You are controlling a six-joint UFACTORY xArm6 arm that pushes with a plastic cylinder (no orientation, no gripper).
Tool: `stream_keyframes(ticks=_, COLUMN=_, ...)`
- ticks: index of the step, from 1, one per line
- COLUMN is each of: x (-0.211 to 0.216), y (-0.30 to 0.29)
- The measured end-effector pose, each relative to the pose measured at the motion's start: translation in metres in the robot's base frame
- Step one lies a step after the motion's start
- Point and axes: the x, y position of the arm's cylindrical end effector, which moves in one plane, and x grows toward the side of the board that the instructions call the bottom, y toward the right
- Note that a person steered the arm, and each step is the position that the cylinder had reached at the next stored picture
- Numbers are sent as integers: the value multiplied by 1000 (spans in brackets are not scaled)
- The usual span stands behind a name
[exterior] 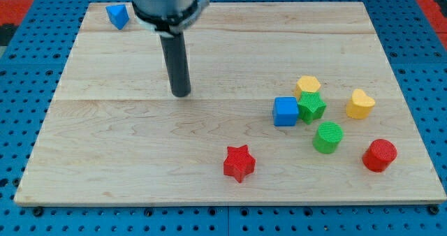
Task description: Point your arm to the blue cube
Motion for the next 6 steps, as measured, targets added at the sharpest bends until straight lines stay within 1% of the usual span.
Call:
stream_keyframes(ticks=1, x=5, y=53)
stream_keyframes(ticks=2, x=32, y=94)
stream_keyframes(ticks=3, x=79, y=115)
stream_keyframes(ticks=4, x=86, y=157)
stream_keyframes(ticks=5, x=63, y=174)
stream_keyframes(ticks=6, x=21, y=171)
